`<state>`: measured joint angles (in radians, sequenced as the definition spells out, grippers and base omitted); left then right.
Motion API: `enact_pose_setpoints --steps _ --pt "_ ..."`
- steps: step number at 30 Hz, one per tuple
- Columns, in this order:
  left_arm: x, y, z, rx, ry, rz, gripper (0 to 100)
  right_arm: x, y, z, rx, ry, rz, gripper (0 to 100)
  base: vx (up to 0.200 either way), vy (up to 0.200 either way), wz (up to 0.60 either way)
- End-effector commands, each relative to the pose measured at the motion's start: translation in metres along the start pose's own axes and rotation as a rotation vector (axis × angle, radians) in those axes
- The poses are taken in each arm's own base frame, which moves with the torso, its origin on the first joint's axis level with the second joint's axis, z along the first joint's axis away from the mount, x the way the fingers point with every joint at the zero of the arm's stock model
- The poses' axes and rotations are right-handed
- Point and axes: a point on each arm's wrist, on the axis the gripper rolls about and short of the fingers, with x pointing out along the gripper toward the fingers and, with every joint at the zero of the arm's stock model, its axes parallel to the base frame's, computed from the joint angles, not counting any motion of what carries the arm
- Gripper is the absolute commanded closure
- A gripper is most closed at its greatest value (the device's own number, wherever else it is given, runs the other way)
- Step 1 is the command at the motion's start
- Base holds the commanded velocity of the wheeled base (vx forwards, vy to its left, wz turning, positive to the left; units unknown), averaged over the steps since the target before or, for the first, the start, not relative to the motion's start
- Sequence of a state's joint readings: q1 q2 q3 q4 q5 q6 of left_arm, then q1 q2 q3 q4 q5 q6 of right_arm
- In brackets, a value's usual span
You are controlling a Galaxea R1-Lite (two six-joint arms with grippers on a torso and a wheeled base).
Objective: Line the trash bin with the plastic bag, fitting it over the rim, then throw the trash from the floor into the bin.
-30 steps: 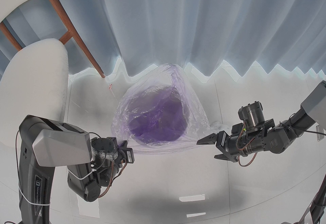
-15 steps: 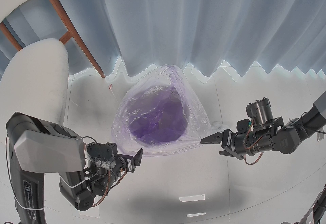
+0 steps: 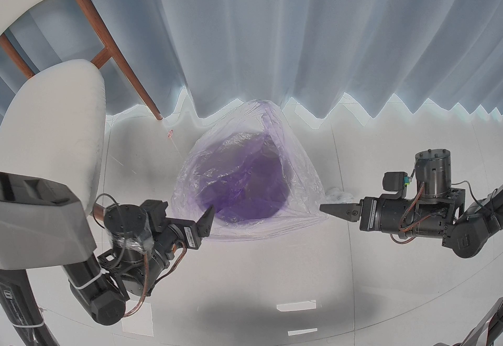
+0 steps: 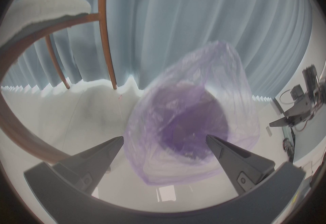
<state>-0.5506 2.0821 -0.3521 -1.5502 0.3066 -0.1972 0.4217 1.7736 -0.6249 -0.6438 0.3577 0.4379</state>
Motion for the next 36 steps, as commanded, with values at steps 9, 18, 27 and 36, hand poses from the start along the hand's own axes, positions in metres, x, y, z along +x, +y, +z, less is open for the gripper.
enact_pose_setpoints --steps 9,18,27,36 --pt "-0.110 -0.020 0.108 -0.268 -0.344 -0.459 0 -0.010 -0.007 -0.022 -0.220 -0.338 0.134 0 0.000 0.000 0.00" --pt "-0.134 -0.006 0.071 -0.362 -0.114 -0.581 0 -0.017 -0.004 -0.018 -0.216 -0.359 0.137 0 0.000 0.000 0.00" --pt "-0.060 0.006 0.098 -0.208 -0.246 -0.390 0 0.000 -0.001 -0.011 -0.209 -0.384 0.125 0 0.000 0.000 0.00" --pt "-0.019 0.026 0.109 -0.039 -0.089 -0.453 0 0.030 -0.006 -0.006 -0.202 -0.410 0.058 0 0.000 0.000 0.00"
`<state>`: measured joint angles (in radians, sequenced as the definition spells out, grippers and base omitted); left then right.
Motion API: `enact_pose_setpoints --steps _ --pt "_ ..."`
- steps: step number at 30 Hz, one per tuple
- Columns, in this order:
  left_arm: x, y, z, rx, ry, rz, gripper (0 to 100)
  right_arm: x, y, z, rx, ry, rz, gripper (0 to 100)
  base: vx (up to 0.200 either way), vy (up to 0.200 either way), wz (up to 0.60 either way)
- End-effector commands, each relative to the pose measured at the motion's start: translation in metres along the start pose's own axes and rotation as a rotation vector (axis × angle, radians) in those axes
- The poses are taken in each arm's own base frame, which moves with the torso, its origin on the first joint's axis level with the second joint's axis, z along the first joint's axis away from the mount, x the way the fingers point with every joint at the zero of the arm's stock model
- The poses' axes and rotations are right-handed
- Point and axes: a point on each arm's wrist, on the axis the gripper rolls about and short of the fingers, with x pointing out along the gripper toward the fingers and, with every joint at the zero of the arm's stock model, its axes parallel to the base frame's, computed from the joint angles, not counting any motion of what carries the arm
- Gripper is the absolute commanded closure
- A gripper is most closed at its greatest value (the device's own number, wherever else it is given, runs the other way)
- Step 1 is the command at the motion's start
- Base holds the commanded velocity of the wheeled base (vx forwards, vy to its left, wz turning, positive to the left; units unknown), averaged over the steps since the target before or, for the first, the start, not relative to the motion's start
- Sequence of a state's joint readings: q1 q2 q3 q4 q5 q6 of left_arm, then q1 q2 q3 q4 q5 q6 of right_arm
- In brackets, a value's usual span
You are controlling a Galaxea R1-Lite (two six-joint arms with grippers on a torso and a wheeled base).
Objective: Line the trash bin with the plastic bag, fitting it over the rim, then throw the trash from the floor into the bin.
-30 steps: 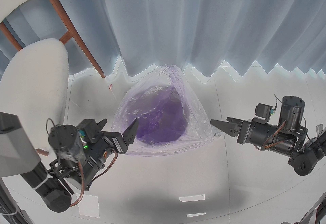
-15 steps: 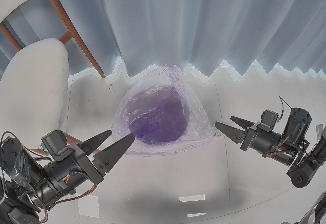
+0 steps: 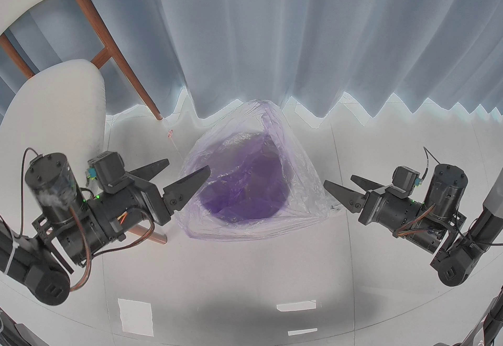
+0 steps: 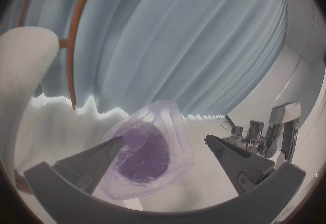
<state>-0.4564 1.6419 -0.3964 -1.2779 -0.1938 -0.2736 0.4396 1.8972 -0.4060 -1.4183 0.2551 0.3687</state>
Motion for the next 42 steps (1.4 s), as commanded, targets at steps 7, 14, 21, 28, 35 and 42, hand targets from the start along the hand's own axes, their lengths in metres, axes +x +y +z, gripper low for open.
enact_pose_setpoints --steps 7,14,21,28,35,42 --pt "0.063 0.067 0.005 0.231 0.114 0.005 0 0.045 0.004 0.000 -0.004 0.040 -0.005 0 0.000 0.000 0.00" --pt "0.078 0.075 -0.002 0.299 0.125 -0.061 0 0.059 0.006 -0.001 -0.057 0.039 0.011 0 0.000 0.000 0.00" --pt "0.105 0.085 -0.012 0.328 0.130 -0.097 0 0.074 -0.001 -0.005 -0.076 0.035 0.006 0 0.000 0.000 0.00" --pt "0.141 0.106 -0.020 0.372 0.094 -0.100 0 0.076 -0.004 -0.003 -0.079 0.026 0.002 0 0.000 0.000 0.00" --pt "0.167 0.119 -0.025 0.383 0.072 -0.099 0 0.084 -0.008 -0.008 -0.081 0.030 0.006 0 0.000 0.000 0.00" --pt "0.181 0.126 -0.019 0.382 0.060 -0.095 0 0.087 -0.009 -0.007 -0.080 0.021 0.009 0 0.000 0.000 0.00"
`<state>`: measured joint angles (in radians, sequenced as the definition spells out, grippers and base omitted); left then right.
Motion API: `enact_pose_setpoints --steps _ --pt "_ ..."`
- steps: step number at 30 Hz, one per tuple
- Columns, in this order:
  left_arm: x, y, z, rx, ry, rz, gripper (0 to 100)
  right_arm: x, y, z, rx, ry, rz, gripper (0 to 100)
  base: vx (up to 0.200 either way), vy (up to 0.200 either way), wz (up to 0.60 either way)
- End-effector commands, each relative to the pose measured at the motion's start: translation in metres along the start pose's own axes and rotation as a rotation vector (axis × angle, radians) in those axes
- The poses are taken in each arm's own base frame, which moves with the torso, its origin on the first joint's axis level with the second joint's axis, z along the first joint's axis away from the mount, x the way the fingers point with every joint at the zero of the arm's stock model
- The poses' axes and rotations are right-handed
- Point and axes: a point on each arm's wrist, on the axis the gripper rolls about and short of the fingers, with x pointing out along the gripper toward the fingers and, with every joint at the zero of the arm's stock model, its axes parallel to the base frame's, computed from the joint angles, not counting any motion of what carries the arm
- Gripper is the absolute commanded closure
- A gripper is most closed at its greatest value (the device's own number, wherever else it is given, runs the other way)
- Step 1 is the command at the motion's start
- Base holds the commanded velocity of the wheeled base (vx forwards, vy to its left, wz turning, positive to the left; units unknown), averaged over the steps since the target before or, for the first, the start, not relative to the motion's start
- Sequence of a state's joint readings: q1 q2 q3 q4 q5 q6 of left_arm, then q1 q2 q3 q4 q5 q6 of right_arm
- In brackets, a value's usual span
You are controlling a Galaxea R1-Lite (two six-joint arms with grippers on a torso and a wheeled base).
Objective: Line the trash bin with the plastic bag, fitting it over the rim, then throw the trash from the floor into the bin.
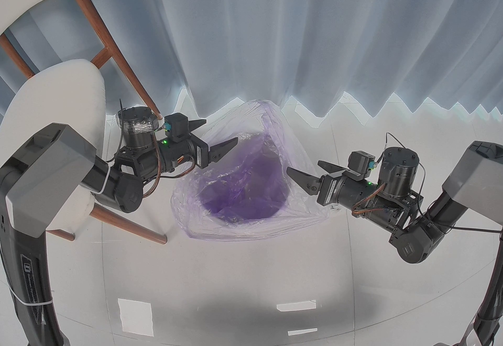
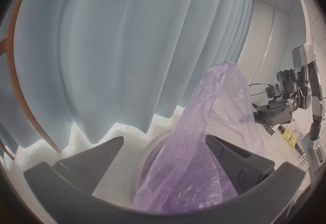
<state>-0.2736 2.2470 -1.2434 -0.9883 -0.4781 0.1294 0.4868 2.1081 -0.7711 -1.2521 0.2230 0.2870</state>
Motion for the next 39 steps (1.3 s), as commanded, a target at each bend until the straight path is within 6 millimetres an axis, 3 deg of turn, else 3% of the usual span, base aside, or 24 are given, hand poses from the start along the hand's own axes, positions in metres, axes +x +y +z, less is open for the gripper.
enact_pose_setpoints --steps 1,4,5,18,24,33,39 --pt "0.011 0.006 -0.010 -0.006 0.004 0.001 0 0.004 -0.002 -0.003 0.002 0.004 -0.001 0 0.000 0.000 0.00" --pt "0.011 0.005 -0.010 -0.005 0.003 0.000 0 0.006 -0.003 -0.005 0.004 0.005 -0.001 0 0.000 0.000 0.00" --pt "0.011 0.005 -0.010 -0.006 0.004 0.000 100 0.007 -0.003 -0.005 0.005 0.004 -0.001 100 0.000 0.000 0.00" --pt "0.008 0.009 -0.001 0.057 -0.079 0.002 100 0.006 -0.004 -0.006 0.023 0.008 -0.002 100 0.000 0.000 0.00" --pt "0.008 0.007 0.003 0.068 -0.091 0.004 100 0.006 -0.003 -0.005 0.019 -0.018 0.006 100 0.200 0.200 0.00" --pt "0.026 -0.019 -0.015 0.045 -0.107 0.094 100 0.002 -0.010 -0.005 0.028 -0.015 -0.016 100 0.067 0.067 0.00" --pt "0.025 -0.029 -0.020 -0.032 -0.077 0.078 100 -0.004 -0.034 0.005 0.048 -0.049 -0.079 100 0.000 0.000 0.00"
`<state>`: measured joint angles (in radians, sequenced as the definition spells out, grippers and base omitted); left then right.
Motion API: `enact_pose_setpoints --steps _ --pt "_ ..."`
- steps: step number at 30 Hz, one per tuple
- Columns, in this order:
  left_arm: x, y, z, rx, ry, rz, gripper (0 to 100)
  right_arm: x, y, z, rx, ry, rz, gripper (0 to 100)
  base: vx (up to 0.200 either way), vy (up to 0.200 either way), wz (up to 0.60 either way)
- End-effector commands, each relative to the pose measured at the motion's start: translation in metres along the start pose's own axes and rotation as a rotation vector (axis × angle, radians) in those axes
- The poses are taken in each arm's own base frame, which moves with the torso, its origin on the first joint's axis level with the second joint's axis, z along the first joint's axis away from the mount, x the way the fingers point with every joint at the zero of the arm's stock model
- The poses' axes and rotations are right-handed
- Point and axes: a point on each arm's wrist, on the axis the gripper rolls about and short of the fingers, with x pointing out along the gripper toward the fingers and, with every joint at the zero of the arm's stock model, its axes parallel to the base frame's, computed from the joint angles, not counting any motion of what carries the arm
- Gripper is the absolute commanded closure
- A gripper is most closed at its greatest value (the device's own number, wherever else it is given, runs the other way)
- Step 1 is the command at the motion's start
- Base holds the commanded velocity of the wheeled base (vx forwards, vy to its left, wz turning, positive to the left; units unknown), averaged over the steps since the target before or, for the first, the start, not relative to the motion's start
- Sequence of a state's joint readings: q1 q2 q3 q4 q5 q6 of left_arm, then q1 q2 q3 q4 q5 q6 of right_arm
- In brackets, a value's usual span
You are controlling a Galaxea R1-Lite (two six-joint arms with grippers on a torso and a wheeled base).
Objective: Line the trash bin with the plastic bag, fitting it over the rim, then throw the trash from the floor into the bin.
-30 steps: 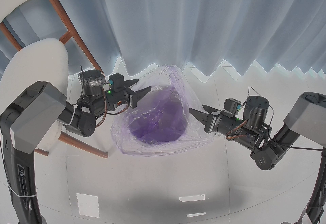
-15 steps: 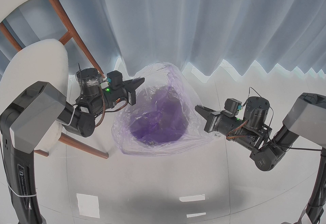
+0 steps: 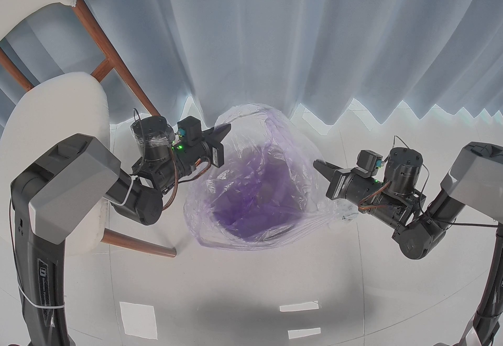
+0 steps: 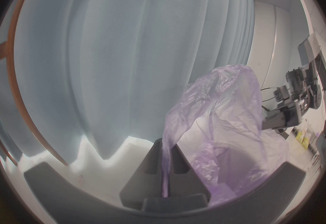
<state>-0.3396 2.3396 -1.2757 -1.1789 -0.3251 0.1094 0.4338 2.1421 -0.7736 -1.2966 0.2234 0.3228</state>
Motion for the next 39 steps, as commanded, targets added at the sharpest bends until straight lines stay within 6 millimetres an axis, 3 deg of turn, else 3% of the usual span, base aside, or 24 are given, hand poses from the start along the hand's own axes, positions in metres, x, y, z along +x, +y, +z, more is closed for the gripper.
enact_pose_setpoints --steps 1,9,20,26,39 --pt "-0.002 -0.010 -0.008 -0.069 0.039 -0.020 100 -0.003 -0.014 0.007 0.014 -0.024 -0.036 100 0.000 0.000 0.00" --pt "0.000 -0.014 0.004 -0.179 0.048 -0.028 100 -0.003 -0.035 0.020 0.084 -0.068 -0.065 100 0.000 0.000 0.00" --pt "0.008 -0.026 0.021 -0.160 -0.008 -0.048 100 -0.002 -0.032 0.019 0.090 -0.062 -0.054 100 0.000 -0.145 0.00" --pt "0.009 -0.029 0.023 -0.186 -0.003 0.107 100 0.000 -0.032 0.018 0.092 -0.061 -0.054 100 0.000 -0.133 0.00" --pt "-0.012 0.007 0.006 -0.325 0.027 0.165 100 0.012 -0.044 -0.009 0.105 -0.014 -0.074 100 0.000 0.000 0.00"
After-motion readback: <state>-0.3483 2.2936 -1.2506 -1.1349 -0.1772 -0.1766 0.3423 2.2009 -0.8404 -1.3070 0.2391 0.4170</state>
